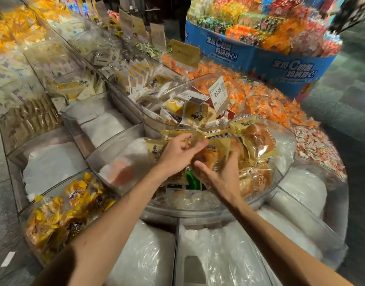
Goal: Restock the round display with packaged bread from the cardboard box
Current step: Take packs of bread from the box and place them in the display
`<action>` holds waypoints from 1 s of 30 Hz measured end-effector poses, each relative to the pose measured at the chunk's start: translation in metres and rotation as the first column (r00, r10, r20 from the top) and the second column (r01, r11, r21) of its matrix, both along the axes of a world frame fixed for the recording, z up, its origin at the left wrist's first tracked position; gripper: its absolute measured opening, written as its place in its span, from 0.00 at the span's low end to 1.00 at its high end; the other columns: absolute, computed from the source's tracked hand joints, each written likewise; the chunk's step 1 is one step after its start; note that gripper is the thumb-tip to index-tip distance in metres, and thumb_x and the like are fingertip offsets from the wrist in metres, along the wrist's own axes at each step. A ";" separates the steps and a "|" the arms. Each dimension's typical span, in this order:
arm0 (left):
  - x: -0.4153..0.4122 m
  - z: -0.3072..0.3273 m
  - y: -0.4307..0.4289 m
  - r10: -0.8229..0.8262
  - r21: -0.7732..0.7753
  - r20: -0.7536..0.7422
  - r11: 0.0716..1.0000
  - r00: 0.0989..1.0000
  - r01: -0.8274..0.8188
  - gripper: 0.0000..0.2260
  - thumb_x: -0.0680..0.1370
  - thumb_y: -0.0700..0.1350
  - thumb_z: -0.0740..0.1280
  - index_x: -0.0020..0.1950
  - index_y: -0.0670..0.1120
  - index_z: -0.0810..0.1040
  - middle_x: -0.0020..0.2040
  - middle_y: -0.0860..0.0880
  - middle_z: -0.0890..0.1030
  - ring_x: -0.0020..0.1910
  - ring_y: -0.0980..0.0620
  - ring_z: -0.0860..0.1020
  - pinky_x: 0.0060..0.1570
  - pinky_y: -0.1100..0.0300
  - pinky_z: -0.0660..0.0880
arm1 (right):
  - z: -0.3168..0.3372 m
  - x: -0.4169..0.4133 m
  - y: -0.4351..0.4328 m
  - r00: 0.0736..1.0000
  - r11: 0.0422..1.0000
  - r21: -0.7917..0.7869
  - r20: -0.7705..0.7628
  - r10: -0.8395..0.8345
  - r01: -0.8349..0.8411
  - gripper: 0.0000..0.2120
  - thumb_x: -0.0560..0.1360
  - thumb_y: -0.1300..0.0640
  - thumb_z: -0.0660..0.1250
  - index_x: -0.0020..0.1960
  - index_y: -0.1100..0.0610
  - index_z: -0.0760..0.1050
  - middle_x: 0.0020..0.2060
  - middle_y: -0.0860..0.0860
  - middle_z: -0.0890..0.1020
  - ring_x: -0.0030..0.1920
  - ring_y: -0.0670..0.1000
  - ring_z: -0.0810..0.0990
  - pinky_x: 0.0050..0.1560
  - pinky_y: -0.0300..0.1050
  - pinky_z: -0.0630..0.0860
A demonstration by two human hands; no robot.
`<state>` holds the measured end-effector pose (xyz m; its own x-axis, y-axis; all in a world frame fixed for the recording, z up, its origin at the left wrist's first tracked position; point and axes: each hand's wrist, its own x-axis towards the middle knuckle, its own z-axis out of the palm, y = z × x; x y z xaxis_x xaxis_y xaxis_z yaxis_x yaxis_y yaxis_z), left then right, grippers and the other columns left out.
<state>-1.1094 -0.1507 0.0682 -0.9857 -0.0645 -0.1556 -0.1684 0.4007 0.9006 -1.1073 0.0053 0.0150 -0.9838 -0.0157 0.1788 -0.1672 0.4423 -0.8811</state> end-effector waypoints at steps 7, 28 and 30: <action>-0.054 0.003 -0.013 -0.136 -0.083 0.067 0.986 0.988 0.141 0.27 0.78 0.50 0.71 0.75 0.56 0.66 0.60 0.49 0.80 0.55 0.51 0.80 0.65 0.50 0.72 | -0.017 -0.034 -0.001 0.989 0.758 0.651 -0.130 0.069 0.032 0.36 0.72 0.31 0.61 0.64 0.60 0.69 0.55 0.55 0.75 0.54 0.54 0.67 0.56 0.53 0.67; -0.075 -0.025 -0.029 -0.294 -0.623 0.052 0.737 0.955 0.260 0.24 0.79 0.55 0.64 0.75 0.55 0.68 0.72 0.45 0.71 0.73 0.42 0.65 0.70 0.41 0.61 | -0.010 -0.045 0.000 0.995 0.687 0.725 -0.019 0.097 -0.053 0.43 0.68 0.31 0.70 0.71 0.59 0.66 0.59 0.56 0.75 0.55 0.54 0.69 0.57 0.50 0.68; -0.065 -0.018 -0.029 -0.262 -0.565 0.043 0.790 0.964 0.239 0.26 0.79 0.56 0.65 0.77 0.54 0.67 0.75 0.46 0.69 0.74 0.42 0.65 0.70 0.41 0.62 | -0.008 -0.038 0.005 0.988 0.740 0.671 -0.073 0.138 -0.054 0.39 0.71 0.37 0.72 0.70 0.61 0.66 0.57 0.56 0.75 0.53 0.53 0.69 0.56 0.46 0.66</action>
<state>-1.1740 -0.1796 0.0504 -0.9836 0.1206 -0.1338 0.0363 0.8603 0.5084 -1.1451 0.0106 0.0072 -0.9448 -0.2649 0.1929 -0.3178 0.8846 -0.3415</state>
